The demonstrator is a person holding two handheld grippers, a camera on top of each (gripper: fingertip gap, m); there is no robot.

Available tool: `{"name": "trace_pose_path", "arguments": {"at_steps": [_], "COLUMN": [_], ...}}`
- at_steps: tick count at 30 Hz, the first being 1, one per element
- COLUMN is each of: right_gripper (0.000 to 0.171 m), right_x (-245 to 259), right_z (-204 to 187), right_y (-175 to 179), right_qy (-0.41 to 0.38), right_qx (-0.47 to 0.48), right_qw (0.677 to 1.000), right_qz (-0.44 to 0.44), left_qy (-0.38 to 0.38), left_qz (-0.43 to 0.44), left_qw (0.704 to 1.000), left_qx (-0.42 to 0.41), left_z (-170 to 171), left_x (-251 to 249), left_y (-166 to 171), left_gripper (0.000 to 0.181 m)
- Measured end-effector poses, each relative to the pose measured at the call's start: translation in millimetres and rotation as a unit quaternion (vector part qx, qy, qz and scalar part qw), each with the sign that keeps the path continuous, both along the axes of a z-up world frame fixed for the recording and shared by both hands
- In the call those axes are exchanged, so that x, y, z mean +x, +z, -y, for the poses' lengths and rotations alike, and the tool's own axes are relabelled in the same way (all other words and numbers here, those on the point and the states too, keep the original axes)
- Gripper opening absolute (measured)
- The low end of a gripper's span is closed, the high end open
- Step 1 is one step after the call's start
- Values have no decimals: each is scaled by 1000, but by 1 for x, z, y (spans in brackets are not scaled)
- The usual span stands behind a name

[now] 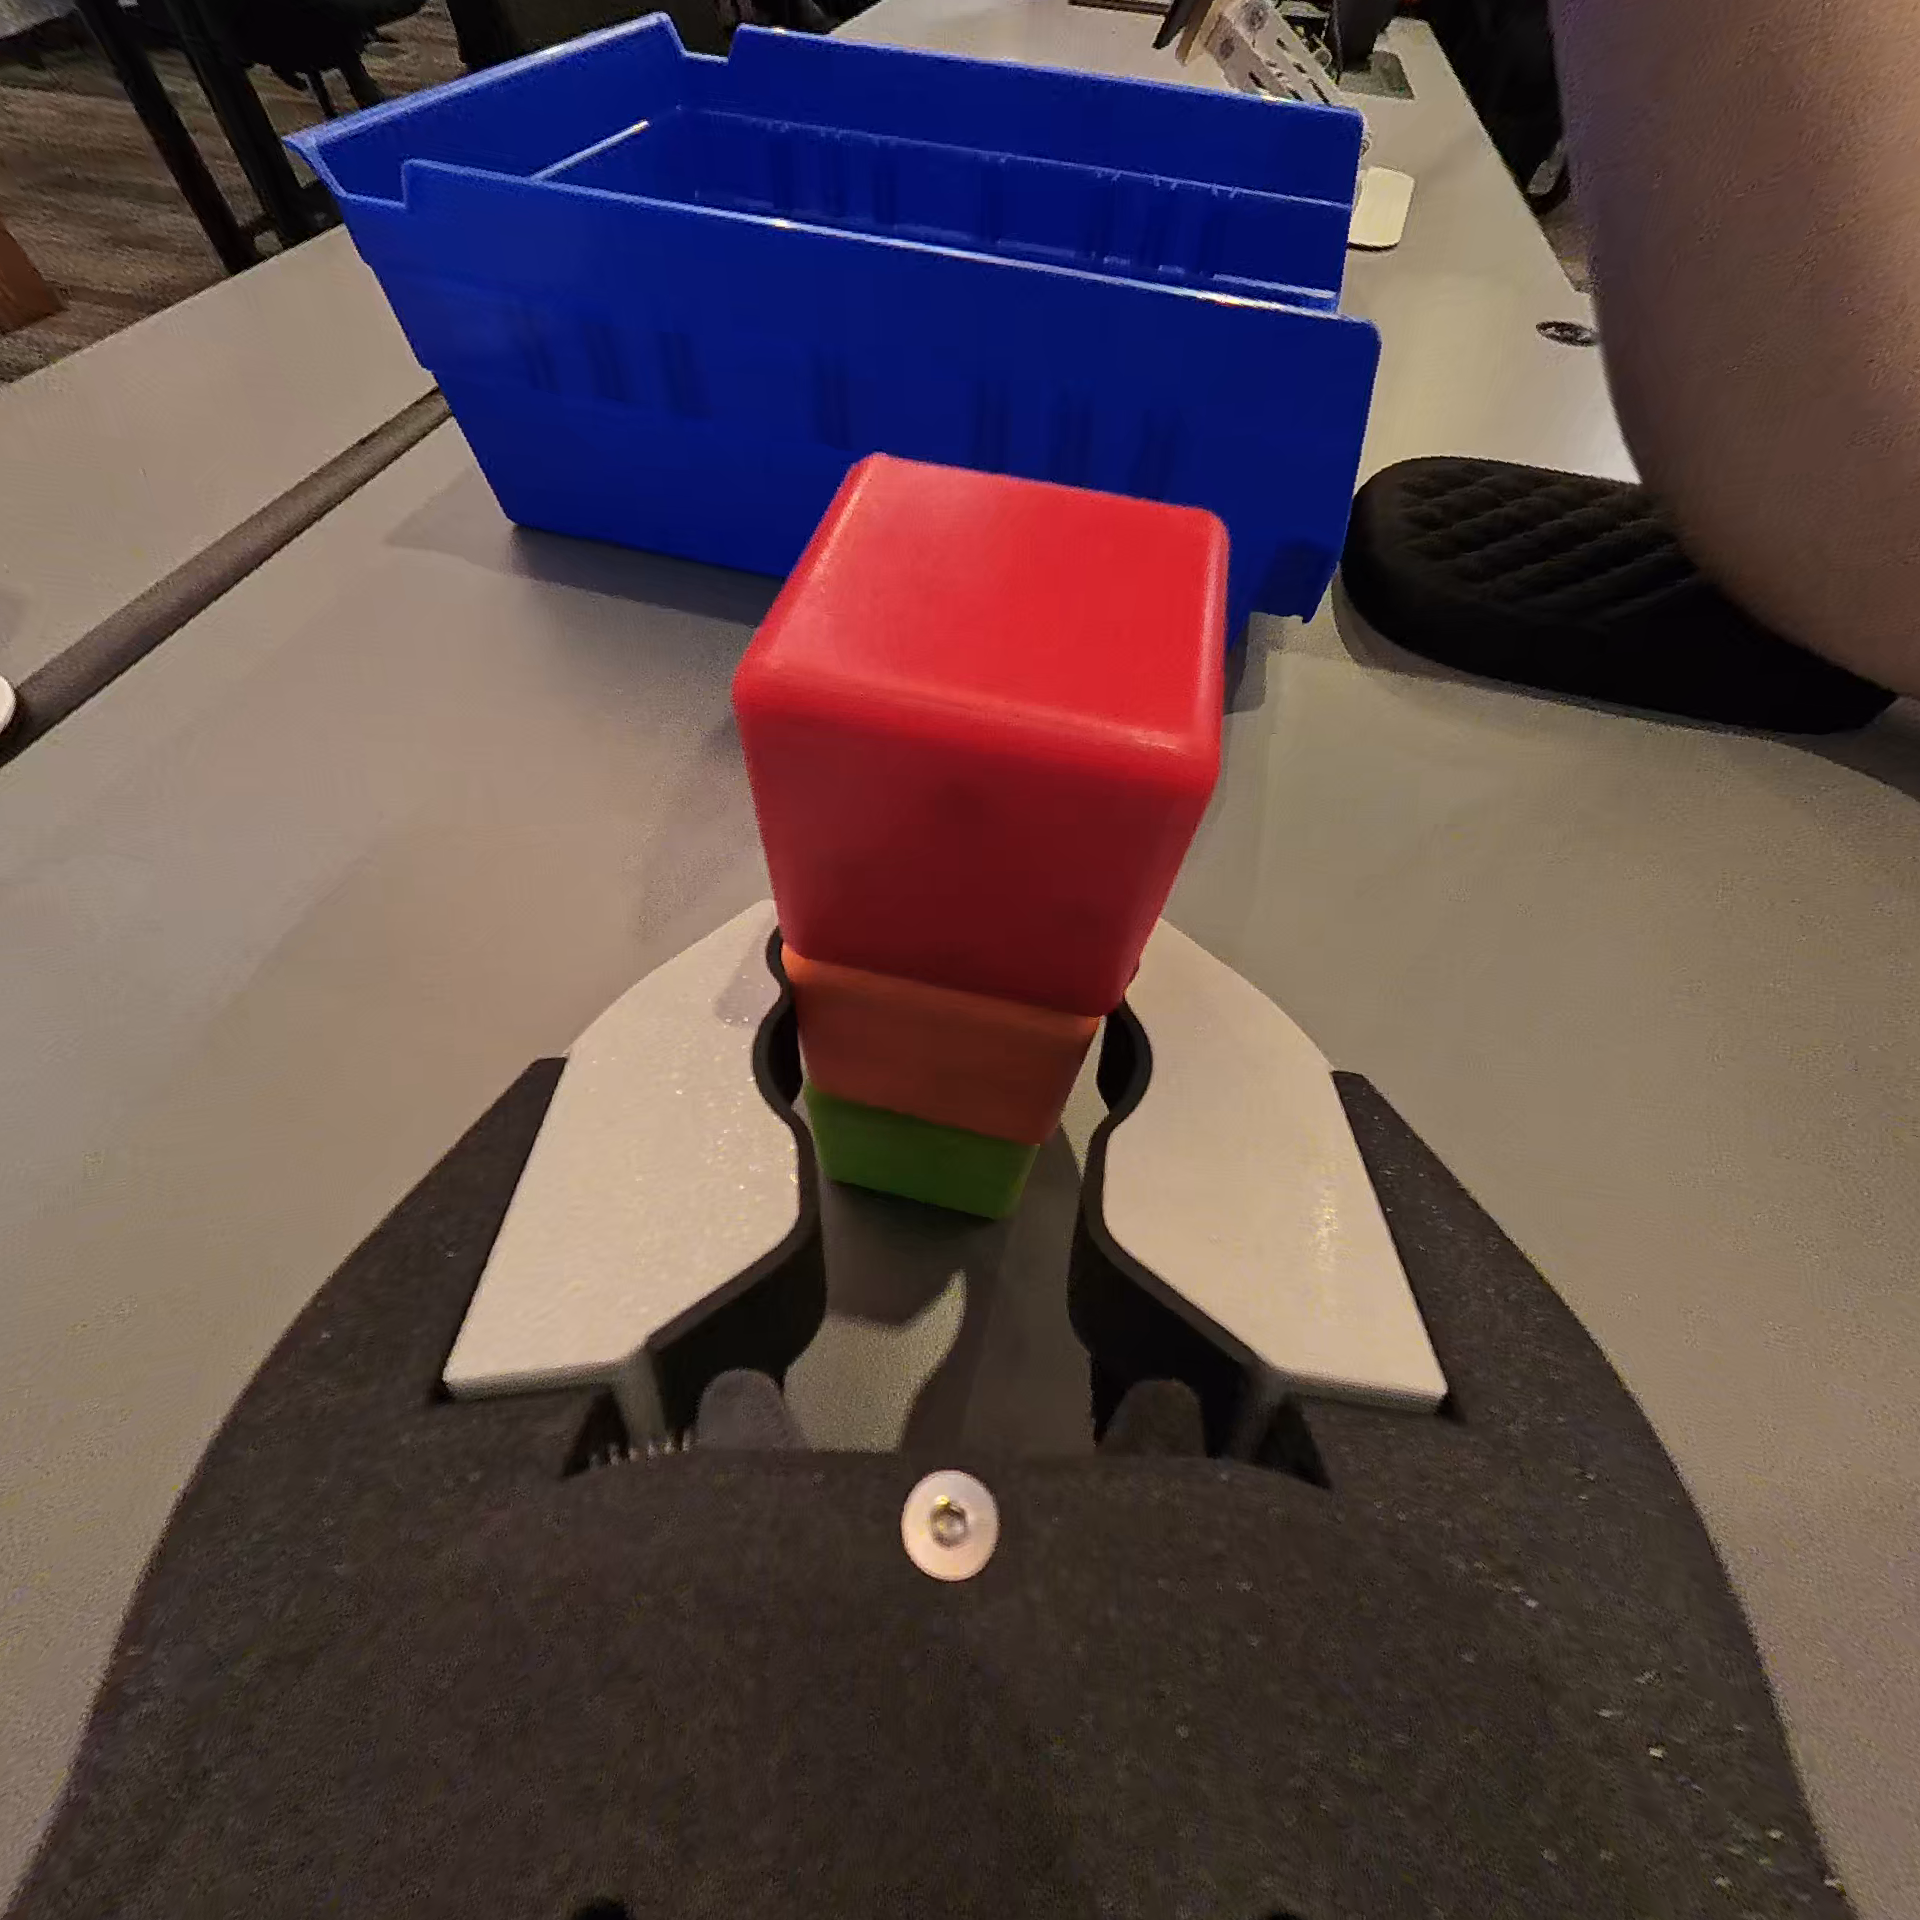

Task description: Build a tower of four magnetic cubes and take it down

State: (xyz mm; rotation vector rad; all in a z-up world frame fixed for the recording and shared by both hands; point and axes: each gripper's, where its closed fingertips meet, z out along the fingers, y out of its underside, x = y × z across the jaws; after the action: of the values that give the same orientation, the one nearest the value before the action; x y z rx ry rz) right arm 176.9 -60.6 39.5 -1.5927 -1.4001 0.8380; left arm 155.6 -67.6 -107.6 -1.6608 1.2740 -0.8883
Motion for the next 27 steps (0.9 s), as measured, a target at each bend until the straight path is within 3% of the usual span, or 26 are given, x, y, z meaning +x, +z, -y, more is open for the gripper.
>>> {"name": "trace_pose_path", "arguments": {"at_steps": [4, 9, 11, 27], "right_gripper": [66, 65, 53, 48], "right_x": [-35, -55, -53, -51], "right_z": [5, 10, 7, 7], "right_y": [-49, -82, -89, -88], "right_qy": [38, 54, 44, 45], "right_qx": [0, -8, -2, -45], "right_qw": [996, 988, 985, 985], "right_qz": [86, 143, 169, 161], "left_qy": [-9, -12, -13, -13], "left_qz": [1, 1, 1, -1], "left_qw": [1000, 1000, 1000, 1000], "left_qx": [-6, -6, -5, -5], "left_z": [1, 1, 1, -1], "left_x": [0, 0, 0, 1], "left_y": [0, 0, 0, 0], "left_gripper": [54, 54, 54, 53]}}
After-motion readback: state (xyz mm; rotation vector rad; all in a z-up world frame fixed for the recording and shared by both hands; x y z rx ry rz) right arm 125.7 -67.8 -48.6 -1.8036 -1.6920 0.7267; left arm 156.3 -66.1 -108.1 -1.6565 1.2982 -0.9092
